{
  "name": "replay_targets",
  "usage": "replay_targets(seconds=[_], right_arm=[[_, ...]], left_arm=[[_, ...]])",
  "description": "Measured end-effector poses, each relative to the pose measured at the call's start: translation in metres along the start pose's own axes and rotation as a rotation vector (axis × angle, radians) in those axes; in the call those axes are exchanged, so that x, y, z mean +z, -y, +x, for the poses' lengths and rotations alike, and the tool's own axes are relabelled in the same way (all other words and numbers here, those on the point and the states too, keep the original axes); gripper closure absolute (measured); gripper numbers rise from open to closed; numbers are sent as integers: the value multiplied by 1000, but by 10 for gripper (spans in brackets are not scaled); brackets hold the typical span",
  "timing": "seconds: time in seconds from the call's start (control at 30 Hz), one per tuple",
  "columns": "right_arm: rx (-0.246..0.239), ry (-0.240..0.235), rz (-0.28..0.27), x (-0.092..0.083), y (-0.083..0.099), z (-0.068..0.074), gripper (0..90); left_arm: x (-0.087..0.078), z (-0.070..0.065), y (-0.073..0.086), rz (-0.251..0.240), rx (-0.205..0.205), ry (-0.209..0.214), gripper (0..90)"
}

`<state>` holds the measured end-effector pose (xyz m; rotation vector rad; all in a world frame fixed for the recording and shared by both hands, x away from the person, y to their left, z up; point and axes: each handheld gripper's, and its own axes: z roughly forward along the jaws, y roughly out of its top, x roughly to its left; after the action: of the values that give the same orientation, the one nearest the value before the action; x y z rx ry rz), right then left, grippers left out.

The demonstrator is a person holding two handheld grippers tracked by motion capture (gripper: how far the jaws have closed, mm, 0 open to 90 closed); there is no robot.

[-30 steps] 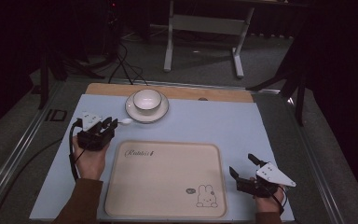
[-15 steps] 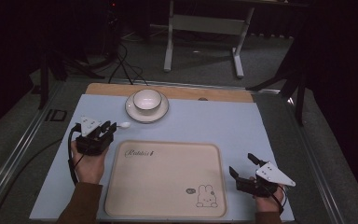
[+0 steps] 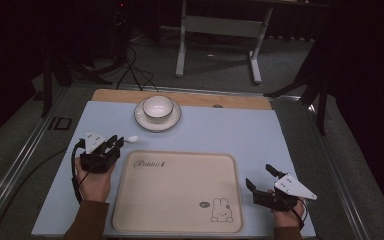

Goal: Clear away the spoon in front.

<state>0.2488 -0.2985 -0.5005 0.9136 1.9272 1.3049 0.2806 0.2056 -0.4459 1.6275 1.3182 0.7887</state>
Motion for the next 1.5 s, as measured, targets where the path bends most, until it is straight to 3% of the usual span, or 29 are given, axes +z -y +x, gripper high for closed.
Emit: replay_targets(seconds=[0.33, 0.8, 1.03, 1.37, 1.5], right_arm=[[0, 0, 2, 0, 0, 0, 142], [0, 0, 4, 0, 0, 0, 142], [-2, 1, 3, 0, 0, 0, 142], [-2, 1, 4, 0, 0, 1, 142], [-2, 1, 4, 0, 0, 1, 142]], left_arm=[[-4, -4, 20, 20, -12, 6, 738], [-1, -15, 43, 71, 22, -9, 735], [-5, -18, 56, 107, 22, -2, 729], [-12, -24, 71, 160, -12, 18, 706], [-11, -28, 74, 180, -4, 39, 656]])
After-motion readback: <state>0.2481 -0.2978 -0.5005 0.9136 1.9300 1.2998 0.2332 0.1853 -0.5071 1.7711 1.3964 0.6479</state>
